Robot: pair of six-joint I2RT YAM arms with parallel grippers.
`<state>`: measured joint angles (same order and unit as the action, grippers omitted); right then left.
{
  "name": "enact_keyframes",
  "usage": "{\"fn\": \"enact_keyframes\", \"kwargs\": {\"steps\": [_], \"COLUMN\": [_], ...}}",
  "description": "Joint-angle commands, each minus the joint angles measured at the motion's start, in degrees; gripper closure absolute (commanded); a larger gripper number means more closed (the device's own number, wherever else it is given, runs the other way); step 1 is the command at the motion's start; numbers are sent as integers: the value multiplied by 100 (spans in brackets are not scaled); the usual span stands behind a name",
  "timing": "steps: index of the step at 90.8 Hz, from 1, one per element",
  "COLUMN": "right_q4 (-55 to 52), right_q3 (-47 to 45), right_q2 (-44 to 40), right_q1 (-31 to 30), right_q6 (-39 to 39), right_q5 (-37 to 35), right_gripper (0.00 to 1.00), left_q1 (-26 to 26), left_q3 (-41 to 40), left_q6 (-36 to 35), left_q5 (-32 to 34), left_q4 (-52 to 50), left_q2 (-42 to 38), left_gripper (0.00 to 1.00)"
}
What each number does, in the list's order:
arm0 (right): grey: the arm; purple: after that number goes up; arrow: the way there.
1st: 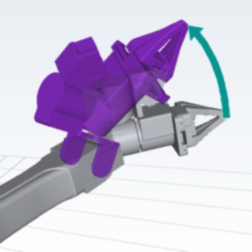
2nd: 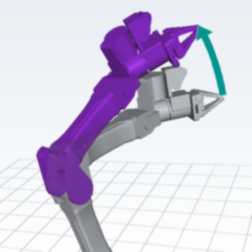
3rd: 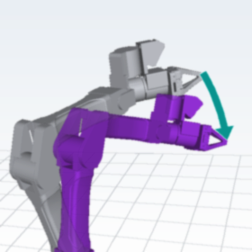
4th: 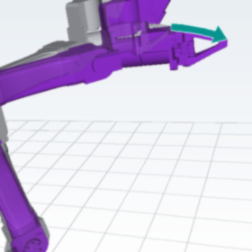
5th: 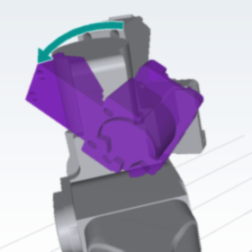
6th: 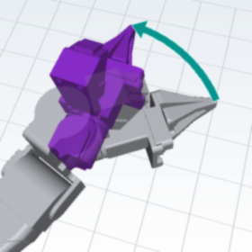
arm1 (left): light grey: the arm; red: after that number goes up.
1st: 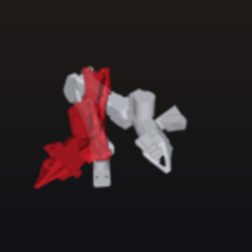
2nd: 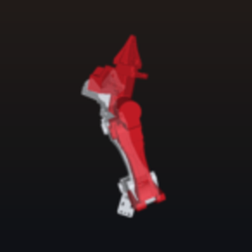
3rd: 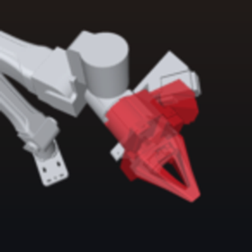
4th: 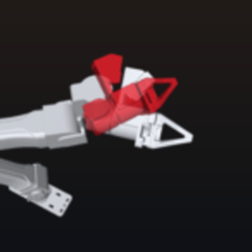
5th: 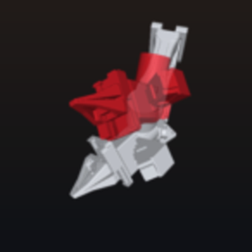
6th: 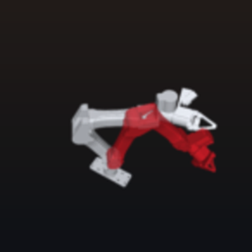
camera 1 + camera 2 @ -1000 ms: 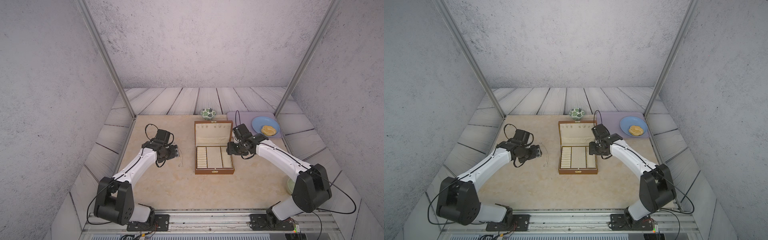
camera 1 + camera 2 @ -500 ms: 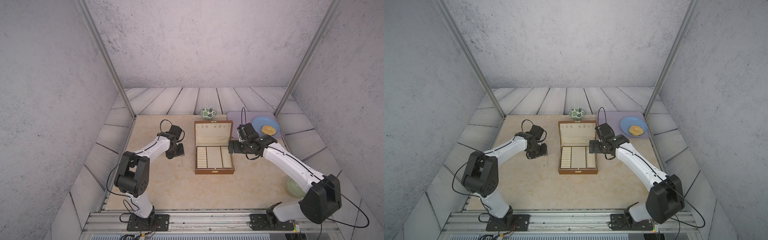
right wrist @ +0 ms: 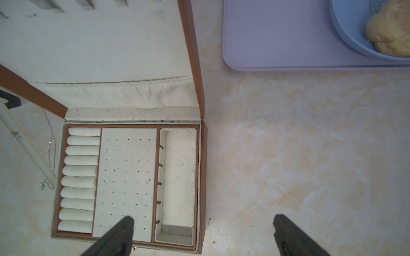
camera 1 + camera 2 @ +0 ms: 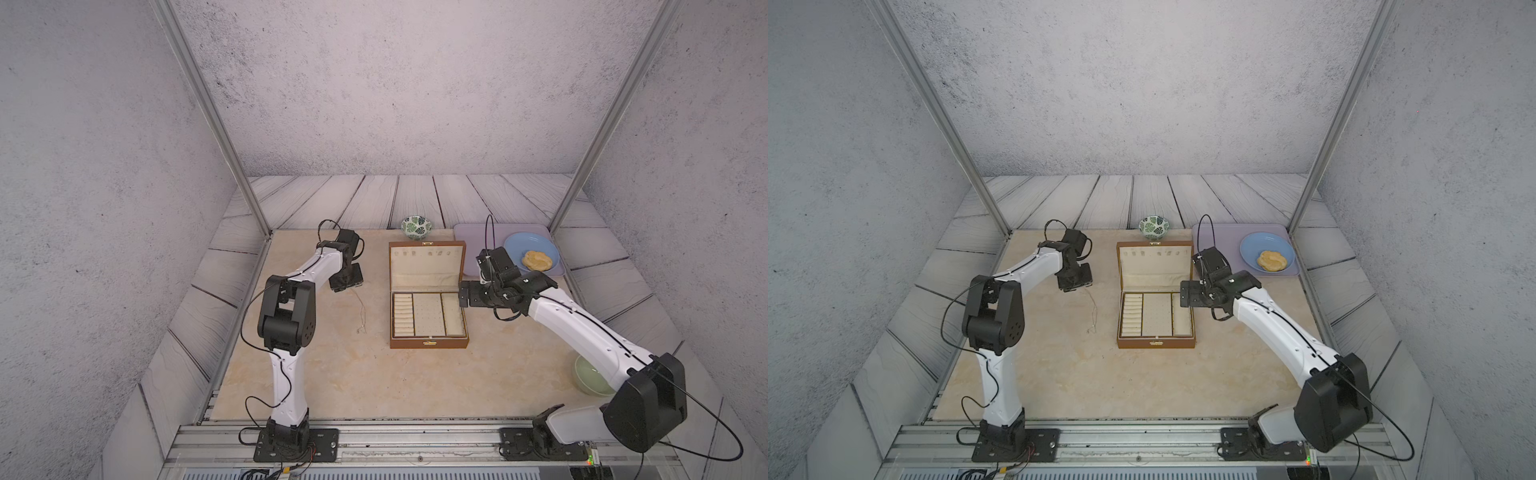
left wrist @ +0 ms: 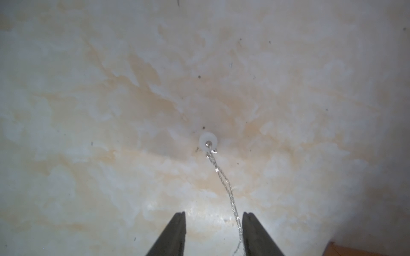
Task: Put jewelry chain into jewelry box
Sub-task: Pick up the necklace from the center of the board.
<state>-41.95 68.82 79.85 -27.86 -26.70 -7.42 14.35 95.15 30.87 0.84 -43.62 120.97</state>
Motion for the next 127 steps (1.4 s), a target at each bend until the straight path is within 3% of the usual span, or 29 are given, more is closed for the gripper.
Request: {"fn": "enact_keyframes", "kwargs": {"steps": [1, 40, 50, 57, 87, 127], "right_q4": [-42, -61, -59, -59, -47, -23], "right_q3": [-10, 79, 71, 77, 97, 99], "right_q2": [-29, 177, 178, 192, 266, 311], "right_q1": [-22, -22, -13, -12, -18, -16], "right_q6": [58, 77, 77, 77, 60, 41], "right_q5": [-118, -146, -171, -180, -173, -172], "right_gripper": [1, 1, 1, 1, 1, 1], "left_q1": [-136, -215, -214, -213, -196, -196], "left_q3": [366, 790, 841, 880, 757, 750], "left_q6": [-2, -114, -138, -161, -158, -189], "left_q5": [63, -177, -99, -86, -84, -6], "left_q4": [-233, -154, -165, -201, -178, -156], "left_q2": [326, 1082, 1158, 1220, 1211, 1151], "left_gripper": [54, 56, 60, 73, 79, 100]}}
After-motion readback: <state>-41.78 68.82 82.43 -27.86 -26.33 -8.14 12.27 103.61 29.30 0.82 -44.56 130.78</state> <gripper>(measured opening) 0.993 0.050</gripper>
